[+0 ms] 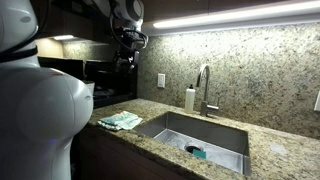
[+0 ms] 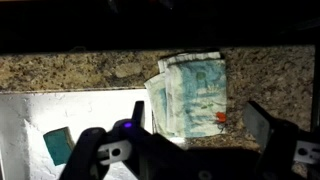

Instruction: Use the towel to wipe the surface

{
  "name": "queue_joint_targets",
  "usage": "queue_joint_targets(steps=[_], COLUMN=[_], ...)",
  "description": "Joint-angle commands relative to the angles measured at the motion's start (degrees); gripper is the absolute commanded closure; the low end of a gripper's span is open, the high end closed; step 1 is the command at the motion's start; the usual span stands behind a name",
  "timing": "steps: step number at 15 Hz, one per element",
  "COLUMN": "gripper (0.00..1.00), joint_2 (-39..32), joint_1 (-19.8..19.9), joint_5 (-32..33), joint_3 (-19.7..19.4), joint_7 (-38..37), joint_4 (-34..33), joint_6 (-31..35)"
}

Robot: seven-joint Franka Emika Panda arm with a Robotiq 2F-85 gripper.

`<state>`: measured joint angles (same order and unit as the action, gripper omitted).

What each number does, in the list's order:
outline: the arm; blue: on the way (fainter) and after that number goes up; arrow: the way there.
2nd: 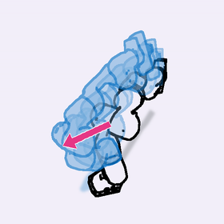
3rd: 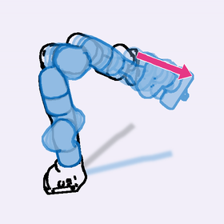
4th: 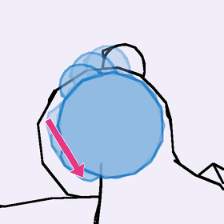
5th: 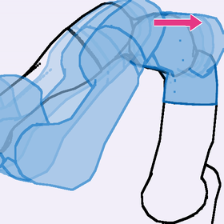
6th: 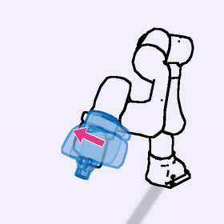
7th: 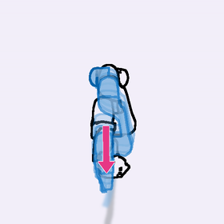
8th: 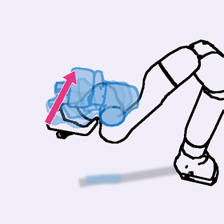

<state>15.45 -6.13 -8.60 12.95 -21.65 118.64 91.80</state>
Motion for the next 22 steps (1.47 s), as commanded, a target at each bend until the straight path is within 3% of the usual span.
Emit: queue_joint_targets(steps=[1,7,11,13,19,21,22], gripper=[0.0,0.0,0.0,0.0,0.0,0.0,0.0], joint_2=[-0.07,-0.08,0.13,-0.36,-6.17,-8.95,-7.16], joint_1=[-0.45,-0.45,-1.73,-2.7,-3.51,-3.65,-4.53], joint_5=[0.11,0.11,-1.71,-3.5,-2.45,-2.45,-2.98], joint_3=[-0.39,-0.39,0.93,2.31,5.57,4.52,4.28], joint_7=[-0.11,-0.11,-2.3,-5.53,-21.3,-21.04,-19.29], joint_4=[-0.14,-0.14,6.26,11.22,22.37,23.02,22.21], joint_6=[-0.13,-0.13,3.62,8.97,37.3,39.63,36.91])
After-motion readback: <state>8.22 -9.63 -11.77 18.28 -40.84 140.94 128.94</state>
